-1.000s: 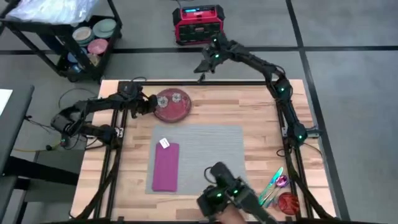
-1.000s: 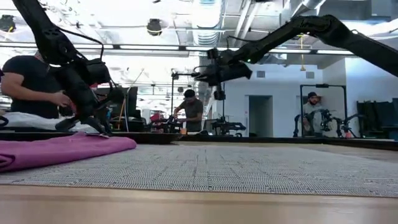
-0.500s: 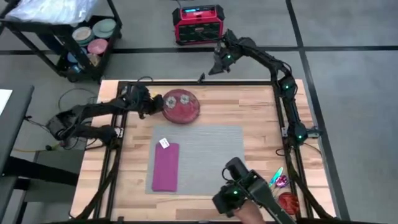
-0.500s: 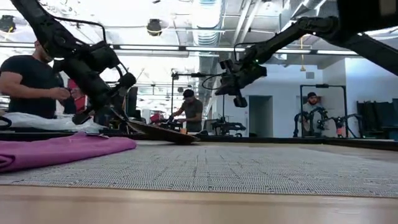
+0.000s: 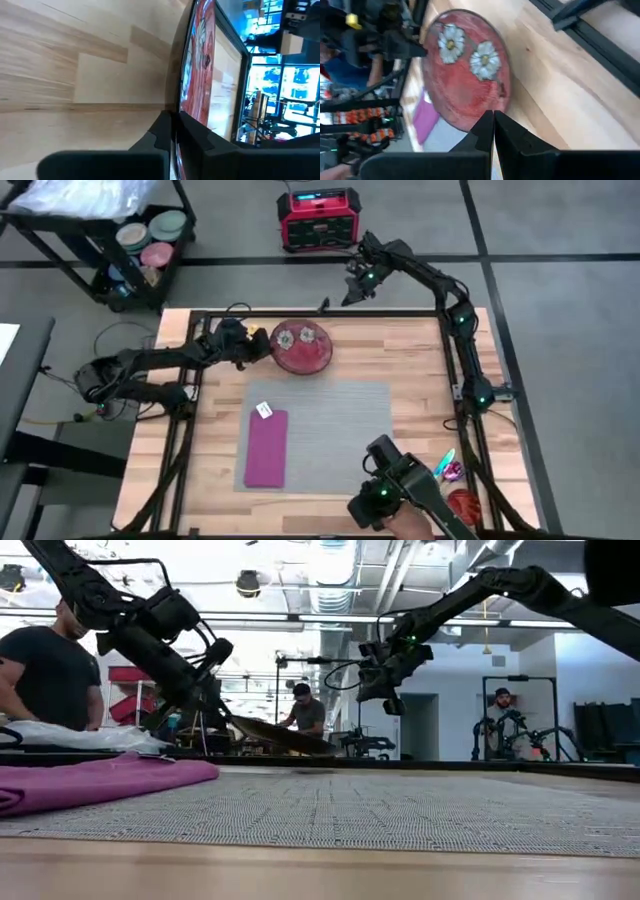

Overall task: Set table place
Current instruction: Put the red plate on the gray table mat

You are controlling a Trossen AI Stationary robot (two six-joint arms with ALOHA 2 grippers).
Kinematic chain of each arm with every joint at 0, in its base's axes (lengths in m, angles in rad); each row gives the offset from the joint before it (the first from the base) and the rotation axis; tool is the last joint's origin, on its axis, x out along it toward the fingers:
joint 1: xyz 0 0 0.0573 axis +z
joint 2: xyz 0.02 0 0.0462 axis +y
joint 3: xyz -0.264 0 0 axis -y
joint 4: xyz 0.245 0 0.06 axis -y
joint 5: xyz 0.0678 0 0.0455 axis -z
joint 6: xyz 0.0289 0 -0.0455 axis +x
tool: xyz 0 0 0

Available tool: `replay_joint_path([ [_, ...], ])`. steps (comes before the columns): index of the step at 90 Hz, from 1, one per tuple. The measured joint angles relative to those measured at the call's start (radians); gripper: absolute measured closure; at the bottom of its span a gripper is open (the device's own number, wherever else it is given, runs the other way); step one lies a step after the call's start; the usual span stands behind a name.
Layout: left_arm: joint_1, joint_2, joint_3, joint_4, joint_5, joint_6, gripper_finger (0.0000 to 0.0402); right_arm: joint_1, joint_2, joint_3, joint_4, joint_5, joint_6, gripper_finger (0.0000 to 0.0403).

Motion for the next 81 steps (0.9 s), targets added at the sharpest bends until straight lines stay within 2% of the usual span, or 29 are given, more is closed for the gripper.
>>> replay_joint_path([
  [30, -0.123, -0.045, 0.003, 0.014, 0.002, -0.038, 0.0401, -0.04, 0.0, 0.0, -0.02, 0.038, -0.016, 0.0403],
  [55, -0.328, -0.047, 0.003, -0.055, 0.009, -0.108, 0.0401, -0.08, 0.0, 0.0, -0.067, 0.061, -0.062, 0.0403],
  [81, -0.486, -0.047, 0.003, 0.006, -0.072, -0.188, 0.0401, -0.118, 0.0, 0.0, -0.068, 0.062, -0.065, 0.0403],
])
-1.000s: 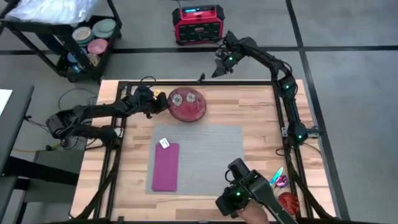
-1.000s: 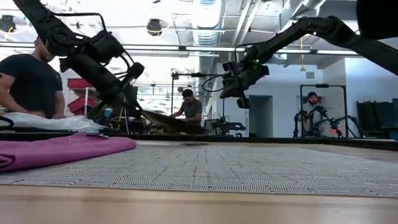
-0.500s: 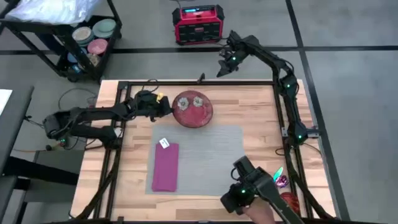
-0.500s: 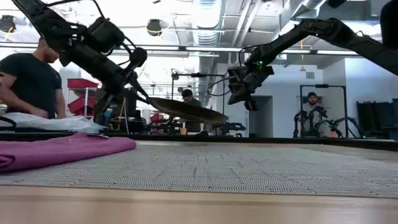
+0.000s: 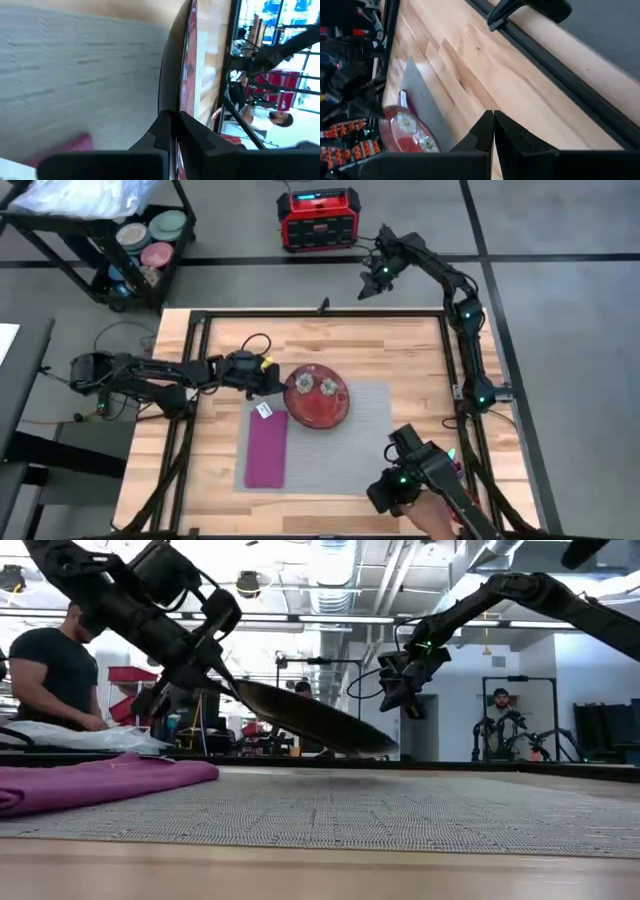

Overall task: Set table place
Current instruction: Put the red plate on the gray table mat

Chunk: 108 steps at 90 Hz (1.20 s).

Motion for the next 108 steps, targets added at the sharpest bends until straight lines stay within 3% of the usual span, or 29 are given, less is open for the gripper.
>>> replay_joint_path([
  [29, -0.157, 0.0, 0.0, 0.02, -0.07, -0.086, 0.0401, -0.011, 0.0, 0.0, -0.001, 0.021, -0.016, 0.0403],
  [63, -0.242, 0.006, 0.0, 0.055, -0.115, -0.118, 0.0401, -0.011, 0.0, 0.0, 0.002, 0.043, -0.019, 0.0403],
  [108, -0.283, 0.184, 0.003, 0.316, -0.1, -0.158, 0.0399, -0.011, 0.0, 0.0, 0.005, 0.044, -0.018, 0.0403],
])
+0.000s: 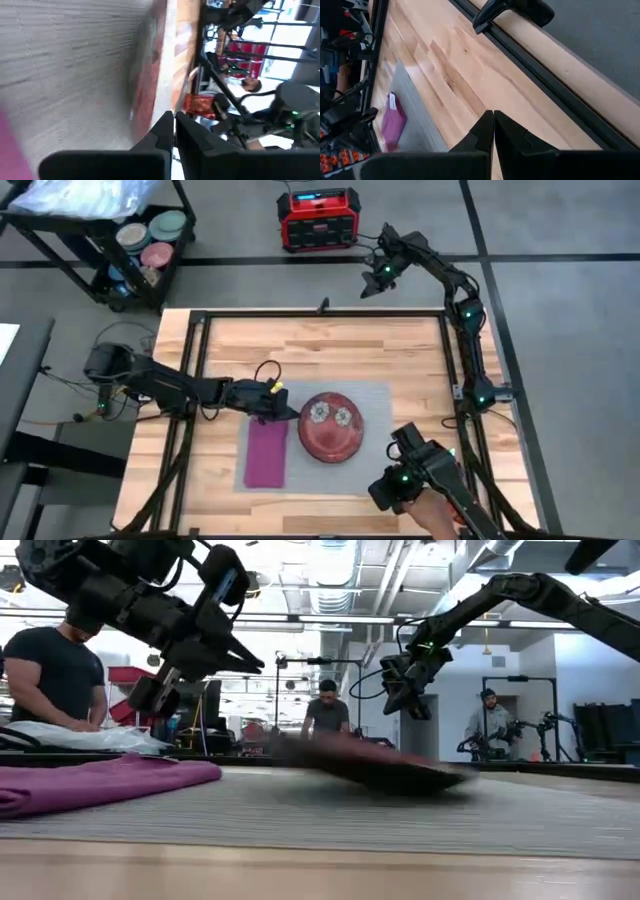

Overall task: Set table place
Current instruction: Put the red plate on the gray table mat, then put the orange glass cup on the gray table mat

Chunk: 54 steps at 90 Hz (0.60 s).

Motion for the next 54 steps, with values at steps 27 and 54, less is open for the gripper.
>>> replay_joint_path([
  [27, -0.007, -0.003, -0.001, -0.028, -0.001, -0.037, 0.0401, 0.0, 0.0, 0.0, -0.005, -0.001, -0.006, 0.0403],
  [54, -0.006, -0.003, -0.002, -0.094, -0.024, 0.011, 0.0401, 0.003, 0.0, 0.0, -0.022, -0.001, -0.019, 0.0403],
])
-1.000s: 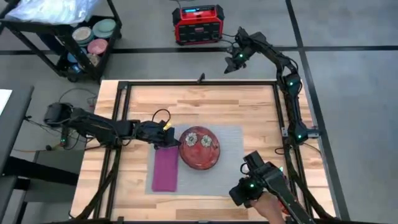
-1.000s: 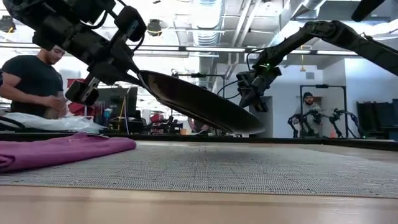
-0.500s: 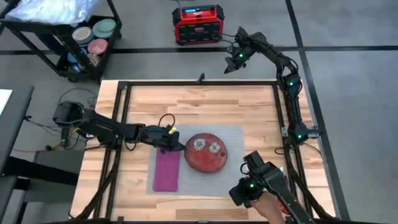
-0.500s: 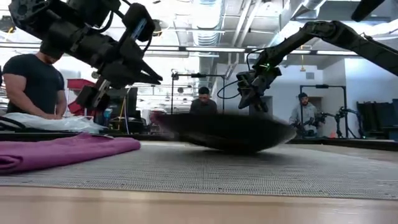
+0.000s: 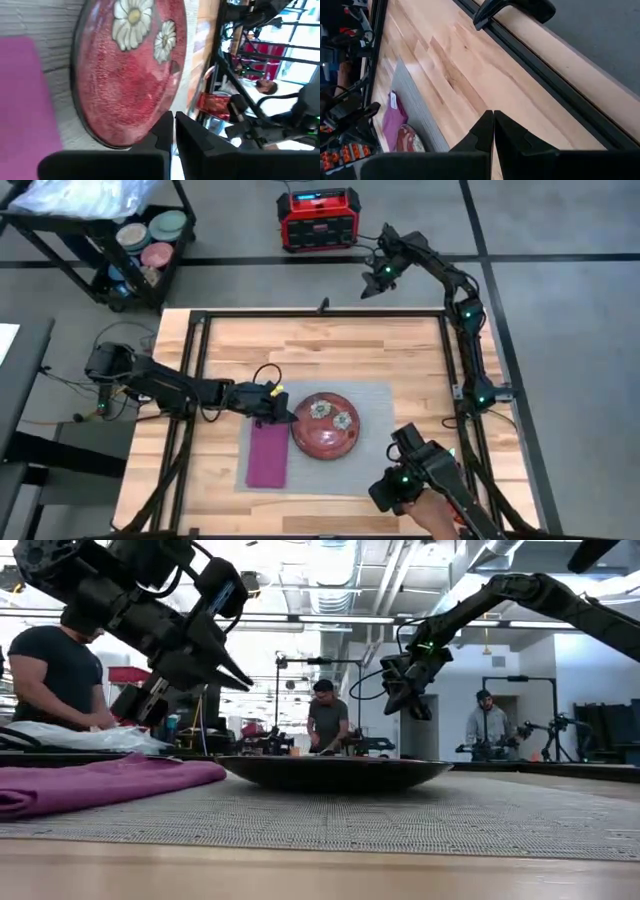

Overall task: Set table place
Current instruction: Put the orange glass cup on the gray table mat

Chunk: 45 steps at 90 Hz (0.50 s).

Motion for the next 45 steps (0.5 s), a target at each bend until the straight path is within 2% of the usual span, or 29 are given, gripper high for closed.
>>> replay_joint_path([
  [16, 0.039, 0.0, 0.0, -0.018, -0.138, 0.036, 0.0401, 0.041, -0.004, 0.0, -0.115, -0.014, -0.065, 0.0403],
  [25, 0.102, 0.0, 0.0, -0.017, -0.155, 0.075, 0.0401, 0.122, -0.071, -0.056, -0.17, 0.079, -0.089, 0.0403],
  [36, 0.183, -0.005, -0.001, 0.022, -0.151, 0.142, 0.0401, 0.266, -0.227, -0.218, -0.173, 0.229, -0.139, 0.0403],
  [45, 0.239, -0.006, -0.001, 0.089, -0.12, 0.232, 0.0401, 0.388, -0.39, -0.447, -0.042, 0.339, -0.071, 0.0403],
])
